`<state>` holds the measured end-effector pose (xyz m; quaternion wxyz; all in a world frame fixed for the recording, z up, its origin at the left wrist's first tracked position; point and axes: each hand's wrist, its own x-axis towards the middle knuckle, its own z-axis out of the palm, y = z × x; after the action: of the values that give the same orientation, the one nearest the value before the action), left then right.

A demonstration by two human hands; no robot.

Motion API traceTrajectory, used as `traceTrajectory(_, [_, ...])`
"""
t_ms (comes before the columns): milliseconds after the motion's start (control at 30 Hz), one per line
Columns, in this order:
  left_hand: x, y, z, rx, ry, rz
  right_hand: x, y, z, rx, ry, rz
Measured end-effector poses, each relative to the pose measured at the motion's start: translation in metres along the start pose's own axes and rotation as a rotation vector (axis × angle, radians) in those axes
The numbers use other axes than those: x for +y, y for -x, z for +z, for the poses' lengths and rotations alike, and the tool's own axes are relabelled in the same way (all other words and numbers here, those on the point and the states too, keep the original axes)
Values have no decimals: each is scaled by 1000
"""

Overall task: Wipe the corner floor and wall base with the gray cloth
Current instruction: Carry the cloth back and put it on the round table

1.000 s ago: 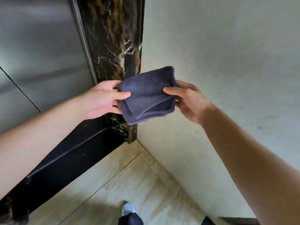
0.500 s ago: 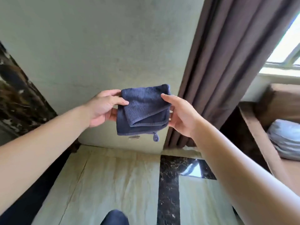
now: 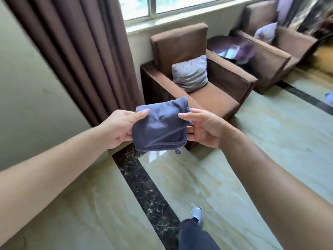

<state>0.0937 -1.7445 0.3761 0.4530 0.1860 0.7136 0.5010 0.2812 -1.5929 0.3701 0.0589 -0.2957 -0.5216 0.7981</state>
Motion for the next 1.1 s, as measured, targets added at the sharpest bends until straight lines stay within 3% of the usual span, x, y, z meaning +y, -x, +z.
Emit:
traceTrajectory(267, [29,-54,229,-149,-113,68,10,73,-216,219,-197,116])
traceTrajectory(567, [68,-127,497,-368,-83,10,-20,161,-464,478,-249,-57])
traceTrajectory(800, [101,-220,619,-476,-67,-59,-51,125,-590,631,-218,-67])
traceTrajectory(1100, [200,-448,770,-470,-71,-38,-164,7,-820,745,-261,17])
